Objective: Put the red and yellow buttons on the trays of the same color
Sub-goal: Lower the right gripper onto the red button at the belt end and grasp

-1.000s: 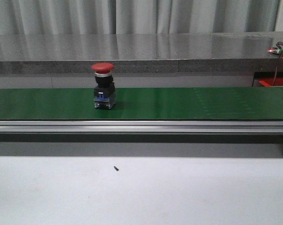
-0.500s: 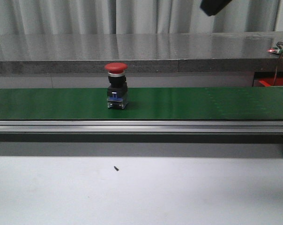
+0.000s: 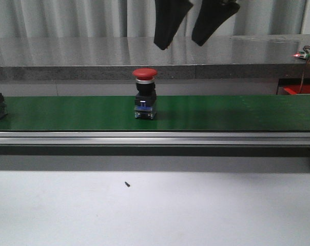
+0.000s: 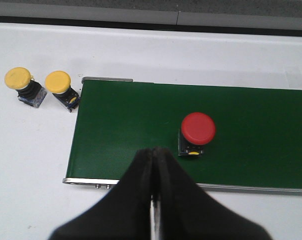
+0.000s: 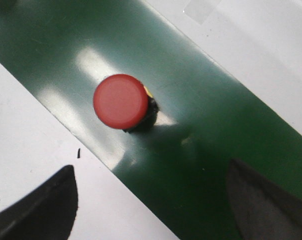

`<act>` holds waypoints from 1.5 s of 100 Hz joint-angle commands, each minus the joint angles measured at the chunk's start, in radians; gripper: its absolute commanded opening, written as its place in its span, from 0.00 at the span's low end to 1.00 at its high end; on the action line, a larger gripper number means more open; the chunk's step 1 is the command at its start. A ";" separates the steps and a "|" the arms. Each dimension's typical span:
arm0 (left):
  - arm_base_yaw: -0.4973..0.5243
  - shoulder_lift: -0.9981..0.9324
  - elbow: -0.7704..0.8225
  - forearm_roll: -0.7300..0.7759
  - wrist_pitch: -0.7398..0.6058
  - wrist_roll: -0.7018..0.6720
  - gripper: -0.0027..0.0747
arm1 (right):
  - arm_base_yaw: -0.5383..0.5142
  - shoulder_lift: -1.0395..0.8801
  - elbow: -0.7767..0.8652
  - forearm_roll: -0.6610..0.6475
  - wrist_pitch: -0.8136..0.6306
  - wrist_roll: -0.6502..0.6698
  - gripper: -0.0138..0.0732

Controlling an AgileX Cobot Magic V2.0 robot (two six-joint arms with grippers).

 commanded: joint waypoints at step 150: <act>-0.007 -0.022 -0.025 -0.023 -0.068 0.000 0.01 | -0.512 -0.026 -0.185 -0.034 0.189 0.056 0.30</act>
